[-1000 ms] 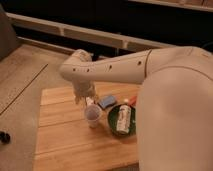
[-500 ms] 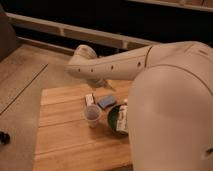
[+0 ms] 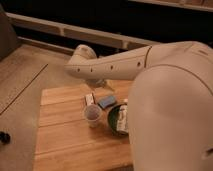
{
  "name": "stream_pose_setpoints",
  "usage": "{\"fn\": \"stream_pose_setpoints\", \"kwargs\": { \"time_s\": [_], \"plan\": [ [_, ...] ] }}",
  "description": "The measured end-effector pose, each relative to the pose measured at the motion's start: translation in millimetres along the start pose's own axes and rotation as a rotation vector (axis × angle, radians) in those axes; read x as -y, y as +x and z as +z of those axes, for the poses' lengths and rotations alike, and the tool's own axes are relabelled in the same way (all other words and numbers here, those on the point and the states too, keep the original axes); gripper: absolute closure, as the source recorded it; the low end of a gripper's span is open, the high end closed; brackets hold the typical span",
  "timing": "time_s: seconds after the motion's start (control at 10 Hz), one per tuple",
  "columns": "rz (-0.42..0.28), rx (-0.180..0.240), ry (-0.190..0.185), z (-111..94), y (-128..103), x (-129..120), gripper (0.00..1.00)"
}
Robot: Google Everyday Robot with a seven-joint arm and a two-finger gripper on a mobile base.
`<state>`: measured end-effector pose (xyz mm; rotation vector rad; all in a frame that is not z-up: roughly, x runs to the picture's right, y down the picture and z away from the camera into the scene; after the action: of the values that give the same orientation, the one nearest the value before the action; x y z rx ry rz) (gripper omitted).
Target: Place the white sponge in the ceramic cup
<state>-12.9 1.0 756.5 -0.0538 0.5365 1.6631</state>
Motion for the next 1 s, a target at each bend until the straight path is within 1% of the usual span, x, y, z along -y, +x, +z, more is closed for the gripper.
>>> {"fn": "stream_pose_setpoints", "kwargs": {
  "time_s": [0.1, 0.2, 0.3, 0.4, 0.5, 0.6, 0.8, 1.0],
  "plan": [
    [0.020, -0.038, -0.055, 14, 2, 3, 0.35],
    [0.045, -0.077, -0.104, 34, 3, 11, 0.35],
    [0.061, -0.111, -0.146, 54, 2, 23, 0.35],
    [0.050, -0.135, -0.179, 73, -1, 33, 0.35],
    [0.007, -0.150, -0.210, 86, -5, 37, 0.35],
    [-0.037, -0.156, -0.224, 94, -9, 39, 0.35],
    [-0.151, -0.155, -0.268, 105, -27, 33, 0.35],
    [-0.207, -0.151, -0.297, 112, -39, 30, 0.35]
  ]
}}
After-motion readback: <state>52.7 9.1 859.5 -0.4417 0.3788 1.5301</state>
